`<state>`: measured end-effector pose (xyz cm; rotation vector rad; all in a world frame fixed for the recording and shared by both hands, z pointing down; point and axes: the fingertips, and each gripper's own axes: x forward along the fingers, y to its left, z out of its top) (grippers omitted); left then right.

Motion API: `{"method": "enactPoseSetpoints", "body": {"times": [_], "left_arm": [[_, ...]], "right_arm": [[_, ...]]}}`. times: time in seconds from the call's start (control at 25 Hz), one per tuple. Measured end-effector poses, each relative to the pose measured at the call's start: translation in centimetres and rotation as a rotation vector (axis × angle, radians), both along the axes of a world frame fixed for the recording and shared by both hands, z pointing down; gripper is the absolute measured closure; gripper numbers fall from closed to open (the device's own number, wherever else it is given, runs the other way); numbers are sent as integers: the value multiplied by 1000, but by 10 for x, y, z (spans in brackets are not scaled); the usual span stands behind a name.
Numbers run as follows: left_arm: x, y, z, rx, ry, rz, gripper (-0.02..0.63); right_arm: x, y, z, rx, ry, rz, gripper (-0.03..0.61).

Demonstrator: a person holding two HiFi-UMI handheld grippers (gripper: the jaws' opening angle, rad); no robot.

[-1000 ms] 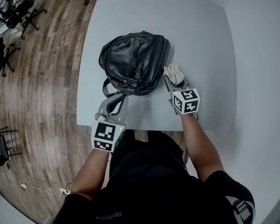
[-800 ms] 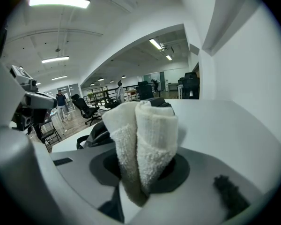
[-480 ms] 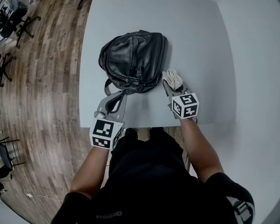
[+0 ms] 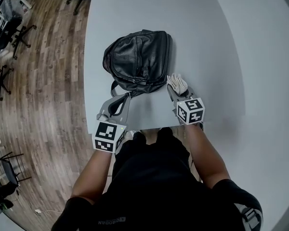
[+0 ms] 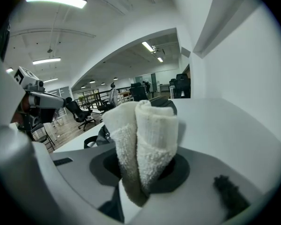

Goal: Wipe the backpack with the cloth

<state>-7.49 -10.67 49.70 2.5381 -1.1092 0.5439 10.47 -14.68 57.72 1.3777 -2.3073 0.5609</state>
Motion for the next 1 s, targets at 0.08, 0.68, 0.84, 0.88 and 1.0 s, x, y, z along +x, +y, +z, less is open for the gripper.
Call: {"method": "enactPoseSetpoints", "body": {"times": [0.08,0.68,0.84,0.88,1.0], "left_arm": [[-1,2,1,0,0,17,609],[-16,9,3,-14,13,94,609],[-15,6,6,-15,20,101,609],[-15,5,7,-15,23,103,609],[-13,1,9,-11,31,109,609]], "right_arm": [[-1,4,-1,3,-1,16,469],[-26,33,-6,-6,-10,74,469],[-33,35,-8,-9,-14,69,469],[-34,36,-8,-9,-14,67,469],[-35,36,-9,-12,-9,62,469]]}}
